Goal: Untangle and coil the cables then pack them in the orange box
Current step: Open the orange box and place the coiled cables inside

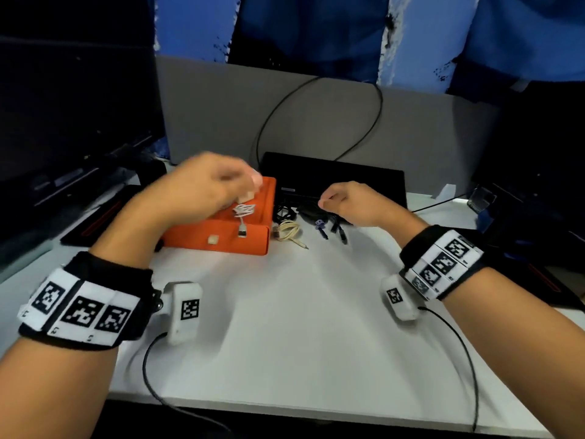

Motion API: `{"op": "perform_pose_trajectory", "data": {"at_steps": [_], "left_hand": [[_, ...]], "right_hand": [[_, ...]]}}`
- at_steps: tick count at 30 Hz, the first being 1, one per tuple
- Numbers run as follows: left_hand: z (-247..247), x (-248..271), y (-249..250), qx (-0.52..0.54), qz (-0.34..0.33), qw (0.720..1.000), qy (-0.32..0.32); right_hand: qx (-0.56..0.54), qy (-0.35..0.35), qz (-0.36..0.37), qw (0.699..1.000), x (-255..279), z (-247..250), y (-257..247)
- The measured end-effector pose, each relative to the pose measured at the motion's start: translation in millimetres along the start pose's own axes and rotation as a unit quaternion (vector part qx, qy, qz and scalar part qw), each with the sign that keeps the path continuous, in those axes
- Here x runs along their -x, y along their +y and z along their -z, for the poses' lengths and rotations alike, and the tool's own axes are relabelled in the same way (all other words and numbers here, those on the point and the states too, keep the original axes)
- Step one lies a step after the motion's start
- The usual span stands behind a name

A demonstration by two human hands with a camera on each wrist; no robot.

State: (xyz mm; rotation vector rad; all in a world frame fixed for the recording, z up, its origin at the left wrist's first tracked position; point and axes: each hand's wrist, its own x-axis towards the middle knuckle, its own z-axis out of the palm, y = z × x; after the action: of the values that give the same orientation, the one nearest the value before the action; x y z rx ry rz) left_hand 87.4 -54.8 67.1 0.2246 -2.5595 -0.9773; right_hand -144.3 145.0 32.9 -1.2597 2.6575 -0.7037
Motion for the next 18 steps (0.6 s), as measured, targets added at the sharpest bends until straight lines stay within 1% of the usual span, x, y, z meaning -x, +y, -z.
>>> {"op": "perform_pose_trajectory", "data": {"at_steps": [2, 3, 4, 5, 6, 8, 10, 11, 13, 15, 18], "left_hand": [[29.8, -9.0, -13.8, 0.017, 0.034, 0.988, 0.149], [45.9, -14.2, -29.9, 0.002, 0.061, 0.978, 0.198], [58.7, -19.1, -44.6, -0.025, 0.096, 0.971, 0.217], [68.3, -23.7, -60.8, -0.062, 0.137, 0.966, 0.211], [75.5, -27.7, -75.6, -0.103, 0.183, 0.961, 0.182], [78.1, -36.6, -103.7, -0.174, 0.260, 0.945, 0.093], [72.5, -44.3, -124.7, -0.200, 0.304, 0.931, 0.007], [69.4, -48.8, -132.0, -0.193, 0.315, 0.929, -0.022], [62.8, -55.7, -137.3, -0.159, 0.330, 0.929, -0.054], [58.5, -62.0, -135.9, -0.136, 0.334, 0.930, -0.067], [52.6, -70.3, -132.1, -0.126, 0.334, 0.931, -0.082]], "right_hand": [[0.001, -0.055, 0.044, 0.997, 16.2, -4.0, -27.1], [0.014, -0.082, 0.067, 0.994, 24.2, -9.0, -42.6], [0.043, -0.101, 0.095, 0.989, 31.4, -14.9, -56.3], [0.084, -0.116, 0.127, 0.982, 37.9, -21.9, -70.1], [0.132, -0.130, 0.158, 0.970, 42.7, -32.6, -83.3], [0.214, -0.151, 0.192, 0.946, 53.1, -55.0, -108.0], [0.267, -0.154, 0.199, 0.930, 58.6, -76.0, -130.7], [0.278, -0.148, 0.201, 0.928, 58.4, -85.4, -140.6], [0.274, -0.124, 0.208, 0.931, 52.7, -102.8, -156.3], [0.266, -0.105, 0.203, 0.937, 42.9, -117.3, -165.4], [0.246, -0.090, 0.171, 0.950, 30.0, -132.3, -167.7]]}}
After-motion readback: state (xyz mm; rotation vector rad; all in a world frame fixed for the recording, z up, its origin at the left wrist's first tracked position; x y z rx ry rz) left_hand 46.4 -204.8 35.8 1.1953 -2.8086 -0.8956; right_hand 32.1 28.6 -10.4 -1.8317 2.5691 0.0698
